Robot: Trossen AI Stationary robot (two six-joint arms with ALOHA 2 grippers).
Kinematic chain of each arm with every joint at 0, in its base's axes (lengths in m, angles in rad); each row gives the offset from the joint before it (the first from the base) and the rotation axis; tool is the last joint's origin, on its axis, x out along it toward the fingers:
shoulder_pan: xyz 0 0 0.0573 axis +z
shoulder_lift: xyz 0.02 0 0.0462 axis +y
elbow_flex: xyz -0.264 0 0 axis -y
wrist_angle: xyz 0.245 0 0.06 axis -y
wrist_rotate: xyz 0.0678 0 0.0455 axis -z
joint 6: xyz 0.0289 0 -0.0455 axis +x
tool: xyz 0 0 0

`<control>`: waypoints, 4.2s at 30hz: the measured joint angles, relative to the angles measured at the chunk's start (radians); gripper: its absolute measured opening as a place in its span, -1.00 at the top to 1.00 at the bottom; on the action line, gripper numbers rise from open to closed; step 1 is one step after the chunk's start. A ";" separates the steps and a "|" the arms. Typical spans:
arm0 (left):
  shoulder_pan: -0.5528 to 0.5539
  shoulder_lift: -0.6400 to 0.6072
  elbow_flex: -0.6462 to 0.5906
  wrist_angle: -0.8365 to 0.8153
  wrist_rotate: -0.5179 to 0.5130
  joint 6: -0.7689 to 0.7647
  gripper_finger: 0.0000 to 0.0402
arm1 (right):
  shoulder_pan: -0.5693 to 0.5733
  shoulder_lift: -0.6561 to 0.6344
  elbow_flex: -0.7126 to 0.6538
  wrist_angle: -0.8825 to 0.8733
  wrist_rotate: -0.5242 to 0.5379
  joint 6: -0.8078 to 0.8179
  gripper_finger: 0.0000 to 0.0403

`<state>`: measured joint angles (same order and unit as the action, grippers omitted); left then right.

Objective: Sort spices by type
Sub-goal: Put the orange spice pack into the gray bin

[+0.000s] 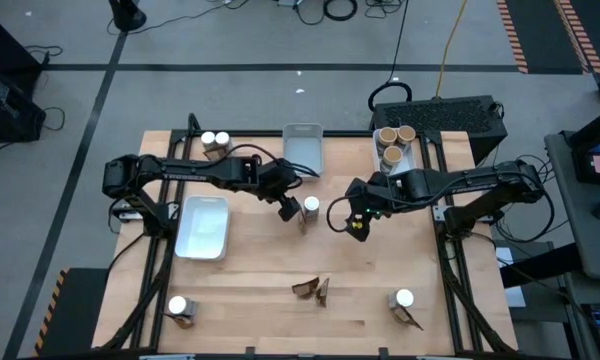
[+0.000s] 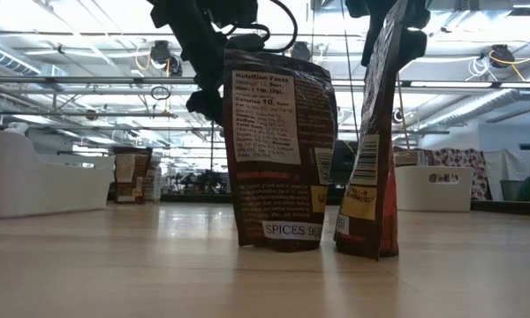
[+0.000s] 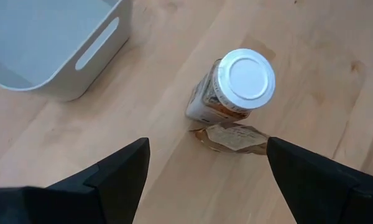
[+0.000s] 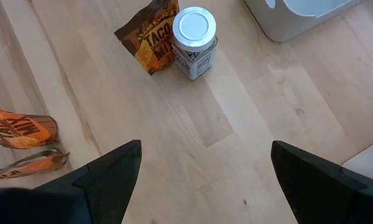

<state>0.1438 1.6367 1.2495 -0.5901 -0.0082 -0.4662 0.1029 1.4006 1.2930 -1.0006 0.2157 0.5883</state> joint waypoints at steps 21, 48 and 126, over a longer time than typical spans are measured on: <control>0.000 0.000 0.000 -0.047 -0.020 -0.129 -0.63 | -0.038 0.000 0.000 0.000 -0.005 -0.062 -0.69; -0.021 0.000 0.000 0.067 0.005 -0.126 -0.63 | -0.044 0.000 0.000 -0.025 -0.009 -0.098 -0.69; -0.019 0.096 0.000 0.006 0.110 -0.103 0.50 | -0.058 0.000 0.000 -0.066 -0.051 -0.110 -0.69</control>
<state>0.1244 1.7330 1.2491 -0.5842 0.1020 -0.5688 0.0452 1.4010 1.2930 -1.0664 0.1650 0.4786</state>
